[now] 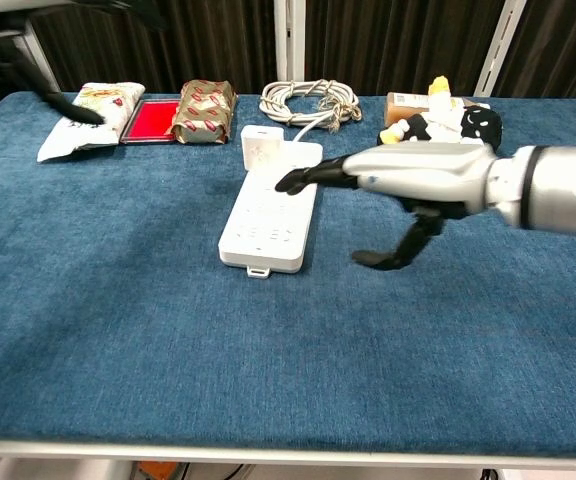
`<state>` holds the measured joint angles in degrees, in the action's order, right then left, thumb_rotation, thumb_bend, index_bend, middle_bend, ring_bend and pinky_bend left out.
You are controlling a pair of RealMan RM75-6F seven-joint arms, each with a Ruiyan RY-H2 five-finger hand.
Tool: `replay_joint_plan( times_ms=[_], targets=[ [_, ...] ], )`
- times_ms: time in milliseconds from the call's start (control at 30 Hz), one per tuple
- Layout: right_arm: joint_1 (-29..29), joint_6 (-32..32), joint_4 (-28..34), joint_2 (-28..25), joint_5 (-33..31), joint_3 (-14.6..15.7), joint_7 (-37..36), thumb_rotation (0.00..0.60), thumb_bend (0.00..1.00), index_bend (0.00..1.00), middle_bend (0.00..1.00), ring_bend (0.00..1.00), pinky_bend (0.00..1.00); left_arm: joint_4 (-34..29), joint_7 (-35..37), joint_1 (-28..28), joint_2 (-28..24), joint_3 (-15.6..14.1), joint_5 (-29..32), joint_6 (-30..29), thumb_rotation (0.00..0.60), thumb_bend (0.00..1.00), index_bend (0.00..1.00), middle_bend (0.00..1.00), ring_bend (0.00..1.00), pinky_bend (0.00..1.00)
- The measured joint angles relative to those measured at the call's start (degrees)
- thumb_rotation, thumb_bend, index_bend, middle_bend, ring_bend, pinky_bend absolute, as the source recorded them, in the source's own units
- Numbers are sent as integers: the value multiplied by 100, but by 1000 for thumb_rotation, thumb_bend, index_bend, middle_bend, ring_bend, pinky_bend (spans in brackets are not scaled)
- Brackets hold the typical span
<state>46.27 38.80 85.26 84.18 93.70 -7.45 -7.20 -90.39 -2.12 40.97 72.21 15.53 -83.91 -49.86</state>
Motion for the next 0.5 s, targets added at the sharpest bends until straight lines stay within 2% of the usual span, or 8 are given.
replay_joint_plan(
  times_ms=[167,333,500],
  targets=[
    [219,-179,-442,508,-407,-64,258,600,362,17,80,0,0,992,149,904,706,174,329,858,600,183,181,161,67,178],
    [312,-181,-723,788,-617,-22,367,600,362,19,100,0,0,1784,351,1439,1280,185,447,1270,600,191,216,196,100,210],
    [362,-131,-865,909,-680,69,330,600,362,19,101,0,0,2517,504,1814,1731,51,435,1529,600,191,230,203,100,226]
  ],
)
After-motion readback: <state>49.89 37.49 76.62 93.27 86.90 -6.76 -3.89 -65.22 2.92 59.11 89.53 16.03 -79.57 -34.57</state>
